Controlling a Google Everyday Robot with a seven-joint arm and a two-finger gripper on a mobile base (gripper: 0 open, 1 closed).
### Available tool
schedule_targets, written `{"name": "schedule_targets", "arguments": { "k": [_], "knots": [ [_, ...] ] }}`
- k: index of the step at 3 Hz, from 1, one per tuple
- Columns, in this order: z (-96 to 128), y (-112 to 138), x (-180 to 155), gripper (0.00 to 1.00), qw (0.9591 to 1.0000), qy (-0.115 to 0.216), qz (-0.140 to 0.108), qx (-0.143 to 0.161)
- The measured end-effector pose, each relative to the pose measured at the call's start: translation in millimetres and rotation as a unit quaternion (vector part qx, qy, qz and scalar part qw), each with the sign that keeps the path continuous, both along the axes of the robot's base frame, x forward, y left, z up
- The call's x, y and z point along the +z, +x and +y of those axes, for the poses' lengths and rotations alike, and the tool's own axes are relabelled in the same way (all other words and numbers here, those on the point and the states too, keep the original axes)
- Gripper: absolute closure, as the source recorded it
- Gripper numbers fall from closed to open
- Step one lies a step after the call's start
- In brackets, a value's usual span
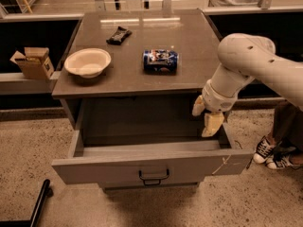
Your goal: Open top drawer
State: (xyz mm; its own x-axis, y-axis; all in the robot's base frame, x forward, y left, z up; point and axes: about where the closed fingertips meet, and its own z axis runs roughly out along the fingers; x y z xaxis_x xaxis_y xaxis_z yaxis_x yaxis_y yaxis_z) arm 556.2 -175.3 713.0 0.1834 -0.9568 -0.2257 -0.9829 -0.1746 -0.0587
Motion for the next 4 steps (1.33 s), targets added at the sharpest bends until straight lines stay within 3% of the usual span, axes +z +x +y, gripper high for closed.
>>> {"name": "schedule_targets", "arguments": {
  "k": [1,2,3,4],
  "knots": [
    [6,-4,-28,0.63,1.0000,-0.002,0.005,-0.006],
    [10,-15,-54,0.54,0.9998,-0.008,0.016,-0.010],
    [7,-31,-71,0.31,0.9995,-0.010,0.018,-0.024],
    [8,-30,-71,0.07,0.9995,-0.010,0.019,-0.025]
  ]
}}
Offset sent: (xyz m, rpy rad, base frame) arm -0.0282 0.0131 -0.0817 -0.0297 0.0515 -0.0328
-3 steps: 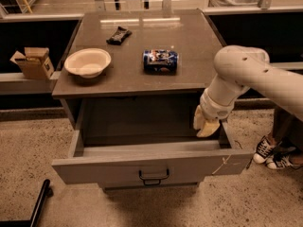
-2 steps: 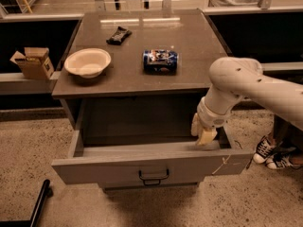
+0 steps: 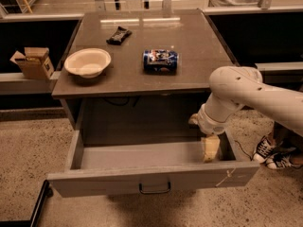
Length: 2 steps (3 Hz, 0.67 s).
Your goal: Open top drawer
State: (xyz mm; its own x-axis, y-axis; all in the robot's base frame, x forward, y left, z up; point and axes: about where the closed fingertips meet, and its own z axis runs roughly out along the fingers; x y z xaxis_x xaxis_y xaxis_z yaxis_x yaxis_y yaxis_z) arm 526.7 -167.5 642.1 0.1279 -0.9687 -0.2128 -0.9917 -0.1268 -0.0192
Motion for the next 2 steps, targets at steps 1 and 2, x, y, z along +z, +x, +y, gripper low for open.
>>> {"name": "schedule_targets", "arguments": {
  "k": [1,2],
  "knots": [
    [-2,-18,-6,0.00,0.9997,0.011,0.020,0.001],
    [-4,-39,-5,0.02,0.9990,0.023,0.039,0.004]
  ]
}}
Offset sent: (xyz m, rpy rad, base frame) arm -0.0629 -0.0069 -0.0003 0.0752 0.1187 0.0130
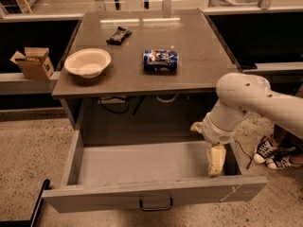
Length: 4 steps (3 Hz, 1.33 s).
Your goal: Open top drawer
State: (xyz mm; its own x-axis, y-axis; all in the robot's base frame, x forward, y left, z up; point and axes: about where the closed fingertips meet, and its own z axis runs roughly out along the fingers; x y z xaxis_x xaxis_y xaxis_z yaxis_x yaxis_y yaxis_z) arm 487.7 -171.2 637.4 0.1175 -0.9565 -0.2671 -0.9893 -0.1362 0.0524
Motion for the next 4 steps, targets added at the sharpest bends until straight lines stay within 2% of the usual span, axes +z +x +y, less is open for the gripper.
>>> {"name": "schedule_targets", "arguments": {
  "k": [1,2,3,4],
  "knots": [
    [-2,-14,0,0.18,0.9999,0.007,0.006,-0.004],
    [-1,-23,5,0.42,0.9999,0.014,0.003,-0.004],
    [1,-27,12,0.46,0.9998,0.019,-0.002,-0.001],
    [2,-29,16,0.23,0.9998,0.021,0.002,0.006]
  ]
}}
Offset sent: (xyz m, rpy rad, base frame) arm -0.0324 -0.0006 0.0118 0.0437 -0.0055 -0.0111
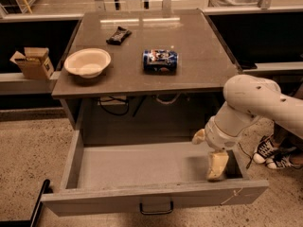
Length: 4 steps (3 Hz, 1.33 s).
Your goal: Open top drawer
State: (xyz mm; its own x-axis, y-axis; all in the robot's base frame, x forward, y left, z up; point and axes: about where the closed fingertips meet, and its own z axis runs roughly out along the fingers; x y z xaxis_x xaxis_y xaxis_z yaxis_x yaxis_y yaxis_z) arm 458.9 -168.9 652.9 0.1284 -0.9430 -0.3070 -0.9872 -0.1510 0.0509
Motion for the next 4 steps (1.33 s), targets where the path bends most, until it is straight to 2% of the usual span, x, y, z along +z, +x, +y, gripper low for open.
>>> {"name": "schedule_targets", "arguments": {
  "k": [1,2,3,4],
  "knots": [
    [0,0,0,0.00,1.0000,0.000,0.001,0.001],
    [0,1,4,0.00,1.0000,-0.002,-0.001,0.003],
    [-3,9,27,0.00,0.9998,-0.003,-0.017,0.008],
    [-7,16,54,0.00,0.9993,-0.016,-0.032,-0.007]
  ]
}}
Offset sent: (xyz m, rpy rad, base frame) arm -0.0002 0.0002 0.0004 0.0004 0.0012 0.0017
